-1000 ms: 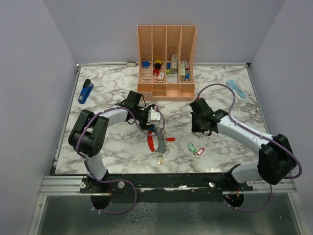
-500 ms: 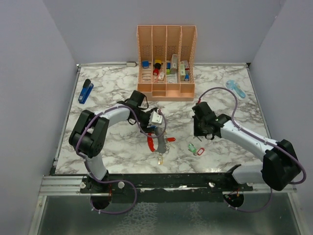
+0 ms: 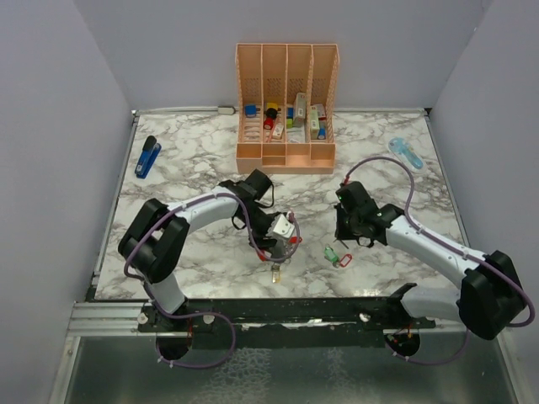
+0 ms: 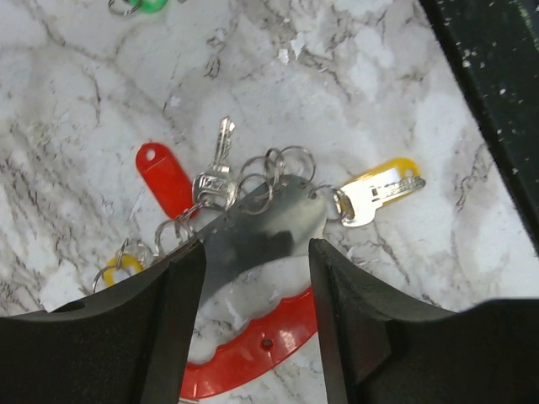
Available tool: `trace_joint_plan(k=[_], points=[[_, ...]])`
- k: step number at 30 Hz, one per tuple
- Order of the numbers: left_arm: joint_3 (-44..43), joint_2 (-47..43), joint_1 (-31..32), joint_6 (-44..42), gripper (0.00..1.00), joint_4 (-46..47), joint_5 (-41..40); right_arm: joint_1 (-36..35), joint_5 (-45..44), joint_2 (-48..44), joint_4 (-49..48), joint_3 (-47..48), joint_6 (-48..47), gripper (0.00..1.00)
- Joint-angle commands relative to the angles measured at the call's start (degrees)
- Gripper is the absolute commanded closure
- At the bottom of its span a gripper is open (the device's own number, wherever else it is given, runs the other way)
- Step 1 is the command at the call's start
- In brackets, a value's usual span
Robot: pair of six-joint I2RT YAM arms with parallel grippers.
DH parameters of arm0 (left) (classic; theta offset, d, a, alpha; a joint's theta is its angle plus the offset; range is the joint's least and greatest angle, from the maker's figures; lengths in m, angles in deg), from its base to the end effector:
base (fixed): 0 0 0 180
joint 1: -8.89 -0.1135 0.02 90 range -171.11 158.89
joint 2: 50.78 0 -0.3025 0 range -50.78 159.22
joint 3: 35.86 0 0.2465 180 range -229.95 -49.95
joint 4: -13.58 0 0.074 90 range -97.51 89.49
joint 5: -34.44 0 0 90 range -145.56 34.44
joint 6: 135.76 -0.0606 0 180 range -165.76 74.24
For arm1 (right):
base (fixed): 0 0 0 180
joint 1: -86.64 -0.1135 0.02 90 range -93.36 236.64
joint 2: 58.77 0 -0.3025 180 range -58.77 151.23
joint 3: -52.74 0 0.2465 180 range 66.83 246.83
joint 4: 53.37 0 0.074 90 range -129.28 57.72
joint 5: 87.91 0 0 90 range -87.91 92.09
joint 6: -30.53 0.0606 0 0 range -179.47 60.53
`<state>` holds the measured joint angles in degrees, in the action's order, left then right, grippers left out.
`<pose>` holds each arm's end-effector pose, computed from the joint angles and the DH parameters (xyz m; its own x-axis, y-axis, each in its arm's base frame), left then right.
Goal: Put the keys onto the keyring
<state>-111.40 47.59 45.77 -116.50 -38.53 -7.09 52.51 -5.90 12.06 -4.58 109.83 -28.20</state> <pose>0.2295 -0.2289 0.2069 0.2677 0.5816 -0.7681 0.9118 -0.4107 0.0068 0.1884 0.1175 0.2218 -0.8886 0.0187 -0.4583 -0.0483 0.9898 0.1340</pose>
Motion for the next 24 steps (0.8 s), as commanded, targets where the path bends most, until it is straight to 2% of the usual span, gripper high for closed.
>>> trace_joint_plan(k=[1,12,20,21,24], points=[[1.39,-2.87,2.31,5.68,0.47,-0.29,0.25,-0.09,1.5,-2.21,-2.39,-1.05,0.68,0.99],[2.85,-2.41,7.18,12.23,0.59,2.98,-2.25,-0.08,1.97,-4.53,-2.82,-2.95,1.56,0.99],[3.4,-1.55,9.7,14.13,0.61,3.75,-2.66,-0.1,1.75,-6.26,-2.57,-4.1,2.12,0.99],[3.4,-1.51,10.62,13.94,0.64,3.45,-3.72,-0.06,1.92,-6.27,-2.78,-4.16,2.13,0.99],[3.47,-1.52,11.36,13.84,0.65,3.25,-4.65,-0.03,1.97,-6.21,-2.96,-4.26,2.13,0.99]])
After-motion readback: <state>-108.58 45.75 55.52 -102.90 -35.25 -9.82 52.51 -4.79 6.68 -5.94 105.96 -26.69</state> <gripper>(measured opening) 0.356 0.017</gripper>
